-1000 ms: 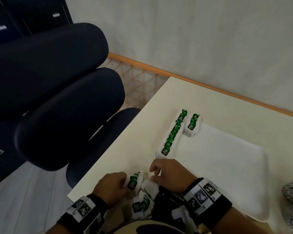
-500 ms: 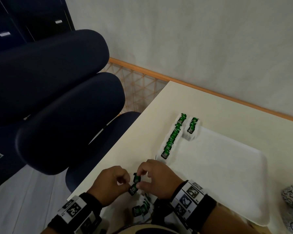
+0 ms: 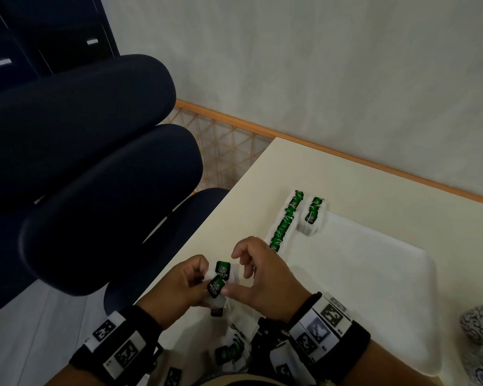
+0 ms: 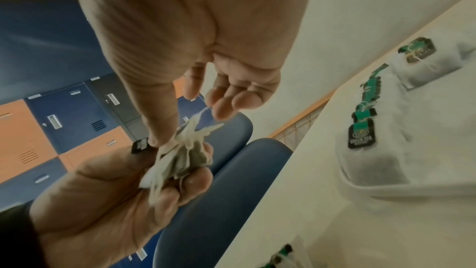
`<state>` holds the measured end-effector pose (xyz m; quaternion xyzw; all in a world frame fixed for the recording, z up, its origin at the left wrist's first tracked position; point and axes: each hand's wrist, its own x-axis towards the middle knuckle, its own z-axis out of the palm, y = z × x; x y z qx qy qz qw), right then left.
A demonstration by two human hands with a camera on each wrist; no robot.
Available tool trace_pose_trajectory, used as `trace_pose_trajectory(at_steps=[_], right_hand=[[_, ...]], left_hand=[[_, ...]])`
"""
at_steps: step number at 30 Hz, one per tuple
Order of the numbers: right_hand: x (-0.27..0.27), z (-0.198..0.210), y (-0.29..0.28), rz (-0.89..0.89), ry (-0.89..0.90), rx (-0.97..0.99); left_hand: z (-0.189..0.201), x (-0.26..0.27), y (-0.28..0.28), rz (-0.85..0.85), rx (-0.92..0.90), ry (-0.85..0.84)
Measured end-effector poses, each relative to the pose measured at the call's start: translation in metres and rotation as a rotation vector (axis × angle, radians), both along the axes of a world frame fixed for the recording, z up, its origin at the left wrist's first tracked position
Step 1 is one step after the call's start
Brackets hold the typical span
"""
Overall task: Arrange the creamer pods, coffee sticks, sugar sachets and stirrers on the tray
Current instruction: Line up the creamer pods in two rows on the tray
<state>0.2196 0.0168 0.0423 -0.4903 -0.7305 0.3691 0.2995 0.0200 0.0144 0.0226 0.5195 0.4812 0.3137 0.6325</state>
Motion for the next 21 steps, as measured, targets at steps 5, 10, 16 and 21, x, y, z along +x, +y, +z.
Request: trace_pose_trajectory(at_steps=[5,10,16,21], right_hand=[[-0.002,0.007,0.0,0.029,-0.083,0.068],[-0.004,0.008,0.001,0.0,-0.069,0.105],[-0.002,0.006,0.001,0.014,-0.073,0.25],[-0.005,0.007,0.0,0.084,-0.097,0.313]], left_hand=[[0.014,0.006,0.002,0.004,0.048,-0.071],[0.019,0.01,0.002,0.028,0.064,-0.086],[0.022,0.009,0.002,0.036,-0.064,-0.23],[0.02,0.011,0.007,0.162,-0.039,-0.101]])
